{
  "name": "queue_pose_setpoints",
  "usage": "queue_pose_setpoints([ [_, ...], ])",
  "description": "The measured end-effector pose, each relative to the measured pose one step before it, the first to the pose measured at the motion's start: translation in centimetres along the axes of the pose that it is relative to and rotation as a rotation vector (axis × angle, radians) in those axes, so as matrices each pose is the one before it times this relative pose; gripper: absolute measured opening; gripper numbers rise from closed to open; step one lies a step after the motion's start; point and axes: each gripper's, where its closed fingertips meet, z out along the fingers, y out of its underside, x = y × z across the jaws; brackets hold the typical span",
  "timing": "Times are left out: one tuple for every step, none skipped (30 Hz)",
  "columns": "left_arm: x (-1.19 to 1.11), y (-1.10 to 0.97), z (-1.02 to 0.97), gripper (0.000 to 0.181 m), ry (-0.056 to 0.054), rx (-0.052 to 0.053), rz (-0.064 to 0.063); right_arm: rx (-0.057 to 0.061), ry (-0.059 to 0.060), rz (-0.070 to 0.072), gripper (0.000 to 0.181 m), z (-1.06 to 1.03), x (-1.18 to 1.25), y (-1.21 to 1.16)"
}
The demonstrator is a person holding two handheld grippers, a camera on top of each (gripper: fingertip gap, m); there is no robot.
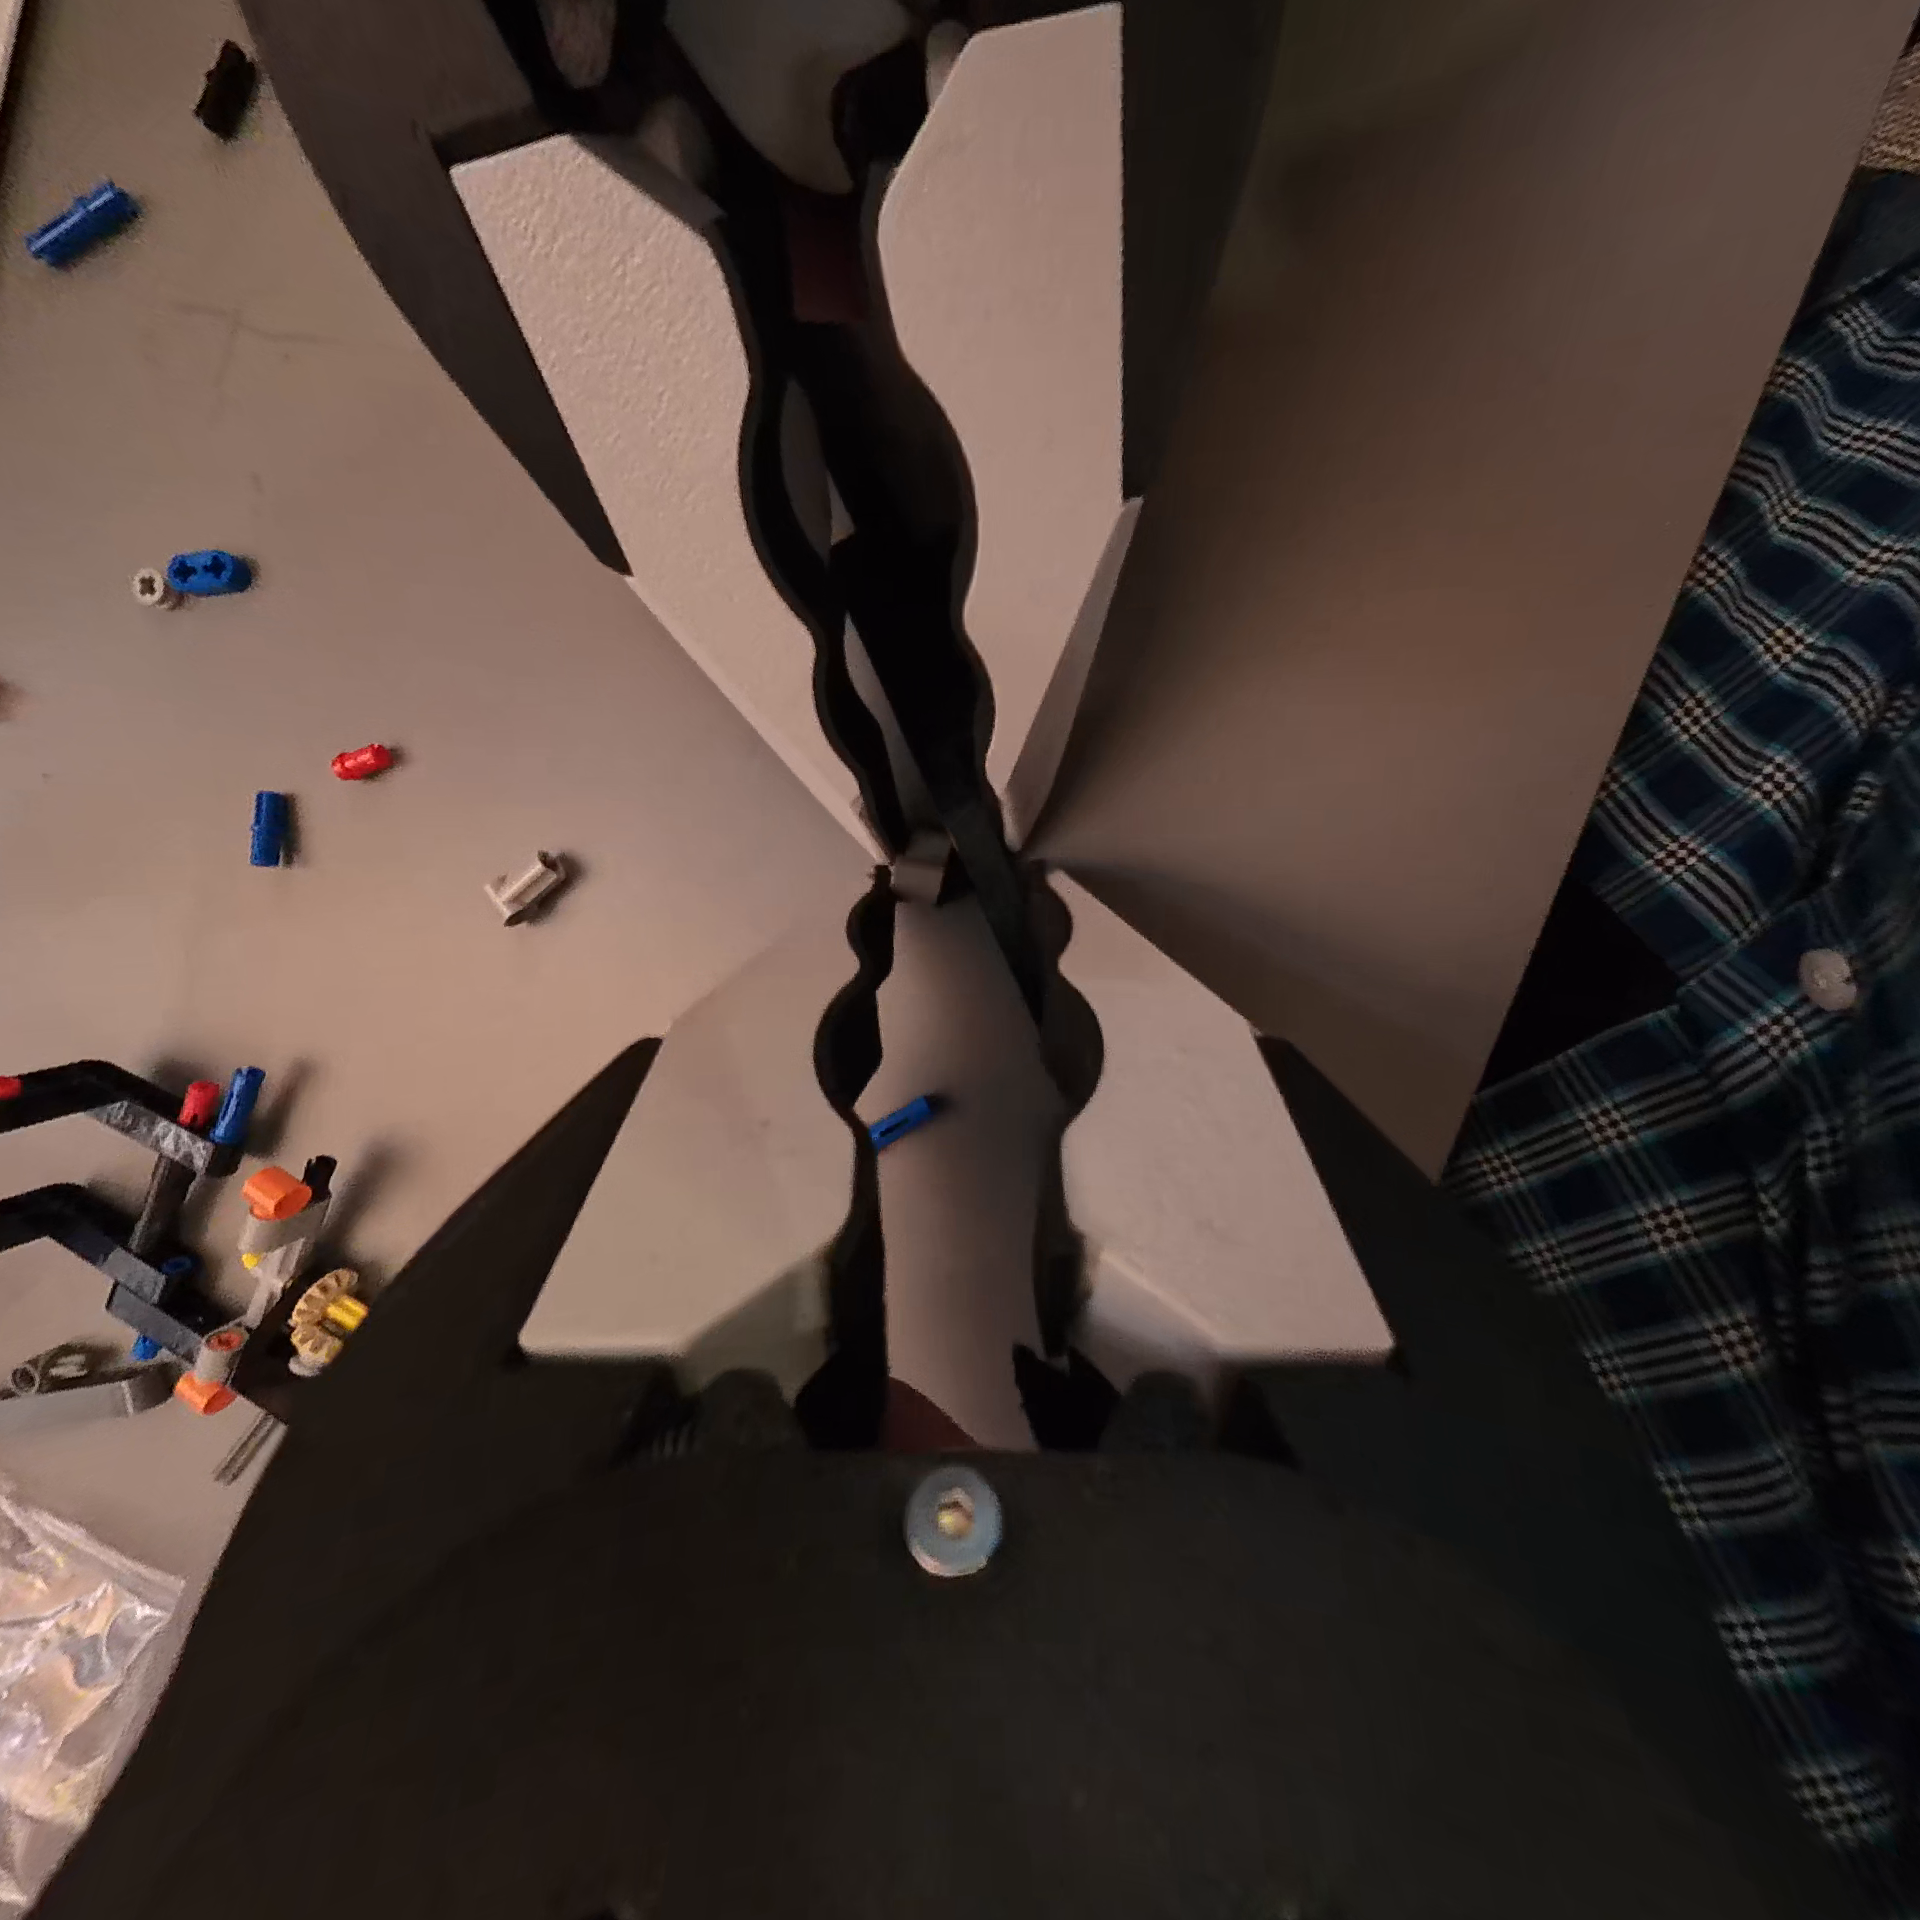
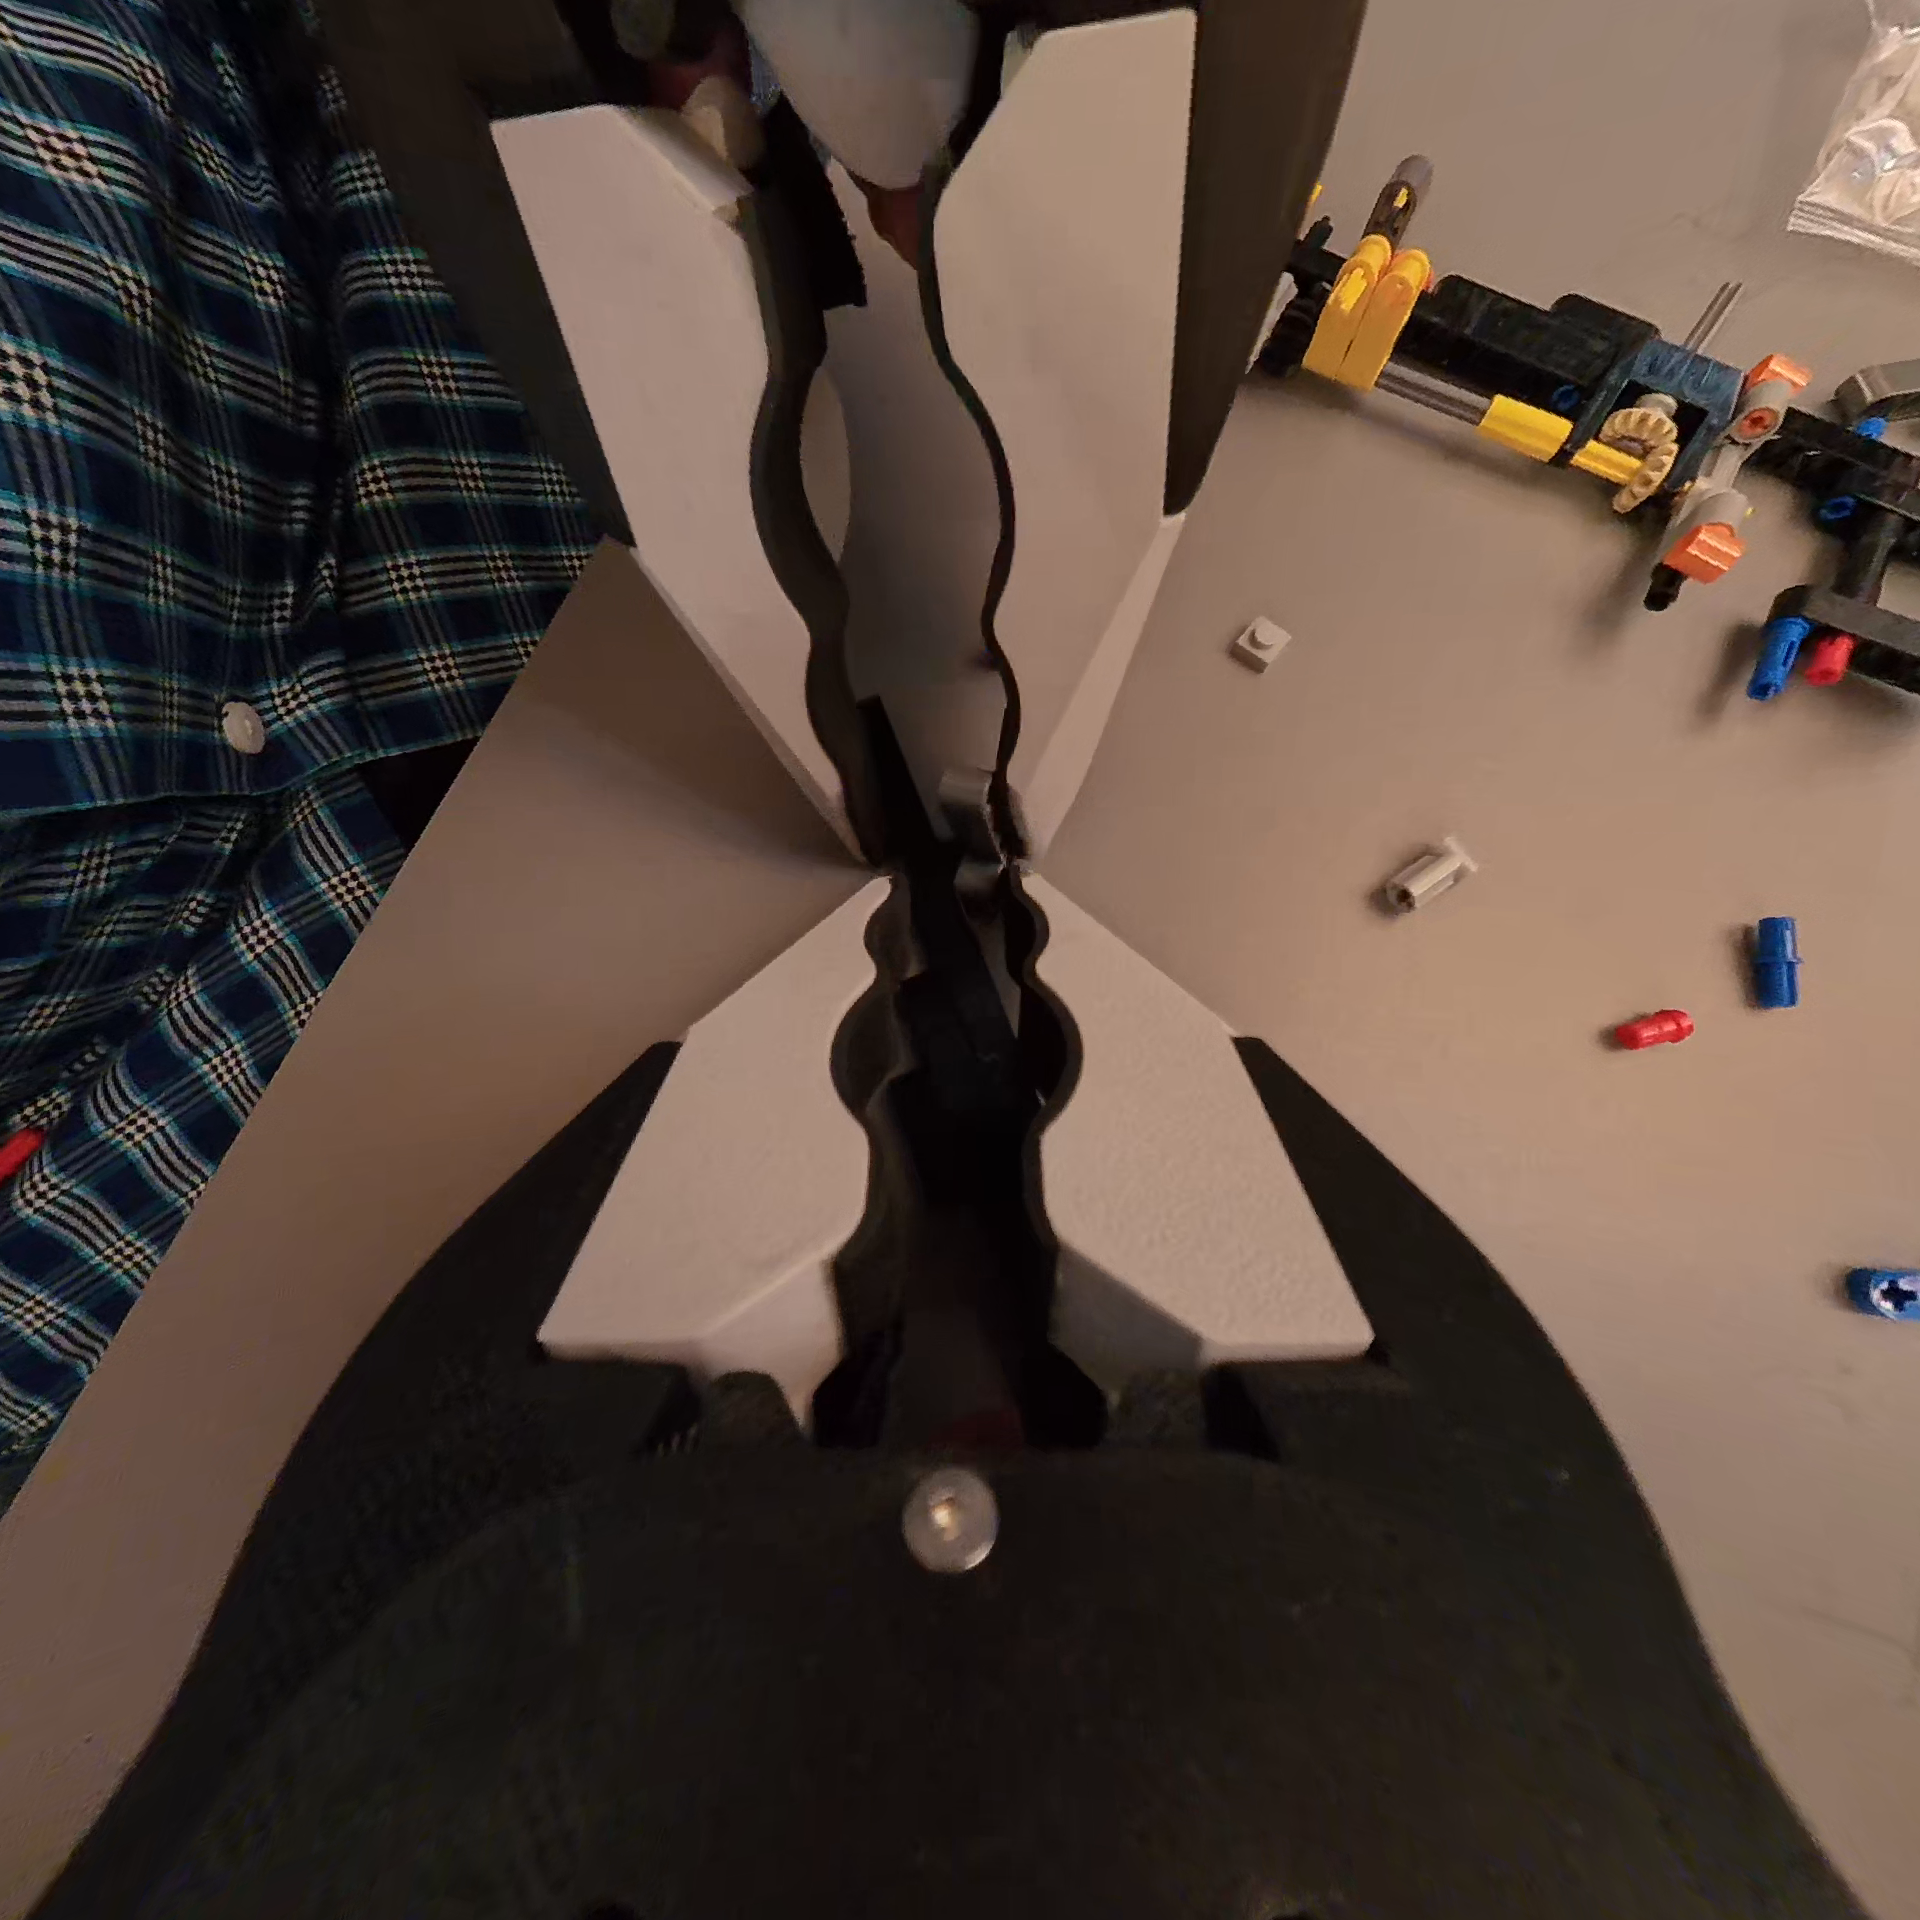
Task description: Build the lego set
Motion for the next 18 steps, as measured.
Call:
queue_pose_setpoints([
  [-0.005, 0.007, 0.007, 0.023, 0.0008, -0.0013, -0.0075, 0.0002, -0.0007, 0.0004, 0.016, -0.002, -0.004, 0.000],
  [0.000, -0.004, 0.014, 0.023, -0.0033, -0.0005, -0.0053, 0.0001, -0.0005, -0.0001, 0.016, -0.003, 0.003, 0.001],
  [-0.007, 0.006, 0.000, 0.023, -0.0072, -0.0005, -0.0037, 0.0001, -0.0005, 0.0002, 0.016, 0.014, -0.004, 0.000],
  [0.023, 0.023, 0.001, 0.023, -0.0068, -0.0008, -0.0076, 0.0000, -0.0011, 0.0006, 0.017, 0.002, -0.007, -0.003],
  [0.009, 0.014, -0.013, 0.023, -0.0052, 0.0014, -0.0095, 0.0000, -0.0008, 0.0000, 0.017, 0.013, -0.006, 0.002],
  [-0.003, 0.010, -0.002, 0.023, -0.0057, 0.0039, -0.0093, 0.0000, 0.0001, -0.0007, 0.017, 0.004, -0.003, -0.003],
  [-0.009, 0.012, 0.011, 0.023, -0.0031, 0.0018, -0.0148, 0.0002, -0.0003, 0.0002, 0.017, 0.011, 0.008, 0.002],
  [0.019, 0.027, 0.003, 0.023, -0.0018, -0.0028, -0.0092, 0.0001, -0.0004, 0.0005, 0.017, 0.001, -0.009, -0.002],
  [-0.003, 0.027, 0.013, 0.023, -0.0018, -0.0065, -0.0111, 0.0001, 0.0000, 0.0003, 0.017, 0.003, 0.011, -0.004],
  [-0.001, 0.024, 0.009, 0.023, -0.0001, -0.0095, -0.0109, 0.0001, 0.0004, -0.0004, 0.017, 0.005, -0.004, 0.009],
  [-0.002, 0.004, 0.012, 0.023, -0.0039, -0.0069, -0.0005, 0.0000, 0.0000, 0.0006, 0.018, 0.007, 0.001, -0.007],
  [0.004, 0.006, 0.014, 0.023, 0.0002, -0.0063, -0.0118, 0.0002, -0.0009, 0.0019, 0.018, 0.010, 0.011, 0.001],
  [0.027, 0.026, 0.012, 0.023, 0.0032, -0.0039, -0.0116, 0.0002, -0.0005, 0.0007, 0.018, -0.006, 0.005, 0.003],
  [-0.012, 0.018, 0.031, 0.023, 0.0025, -0.0020, -0.0151, 0.0000, 0.0009, -0.0007, 0.018, 0.010, 0.009, 0.005],
  [-0.010, 0.027, 0.018, 0.023, 0.0044, -0.0013, -0.0221, -0.0001, 0.0005, 0.0004, 0.018, 0.013, 0.010, 0.002],
  [0.012, 0.051, 0.021, 0.023, 0.0037, -0.0021, -0.0209, 0.0000, -0.0003, 0.0008, 0.019, 0.003, 0.003, -0.003],
  [0.048, 0.051, -0.009, 0.023, 0.0036, -0.0040, -0.0135, 0.0000, -0.0001, -0.0012, 0.019, 0.011, -0.001, 0.004],
  [0.011, 0.023, 0.006, 0.023, -0.0001, -0.0042, -0.0124, 0.0001, -0.0011, 0.0002, 0.019, 0.010, -0.003, 0.002],
])
